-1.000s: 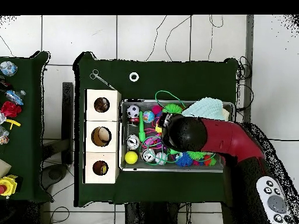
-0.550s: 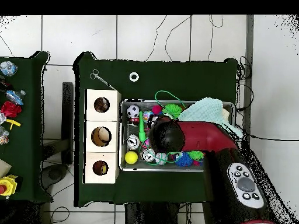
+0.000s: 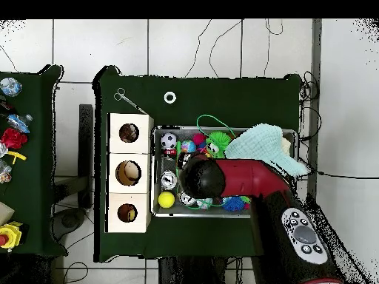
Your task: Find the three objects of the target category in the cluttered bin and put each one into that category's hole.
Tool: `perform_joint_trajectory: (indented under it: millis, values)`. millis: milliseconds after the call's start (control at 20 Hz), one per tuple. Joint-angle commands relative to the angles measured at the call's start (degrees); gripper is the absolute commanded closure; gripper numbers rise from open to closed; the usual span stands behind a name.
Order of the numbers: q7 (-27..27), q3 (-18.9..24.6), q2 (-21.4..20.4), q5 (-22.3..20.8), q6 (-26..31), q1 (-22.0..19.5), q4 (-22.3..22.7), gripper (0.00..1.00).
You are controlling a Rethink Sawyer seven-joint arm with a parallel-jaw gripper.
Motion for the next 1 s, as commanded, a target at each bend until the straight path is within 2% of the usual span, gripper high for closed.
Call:
perform_joint_trajectory:
  millis: [50, 500, 1000]
  values:
    - [-3.06, 3.79, -4.81, 2.06, 5.97, -4.84, 7.21, 0.00]
    - [-0.87, 2.08, -2.84, 0.57, 6.75, -3.09, 4.18, 0.00]
    - [-0.68, 1.60, -3.72, 0.76, 7.35, -2.83, 4.62, 0.00]
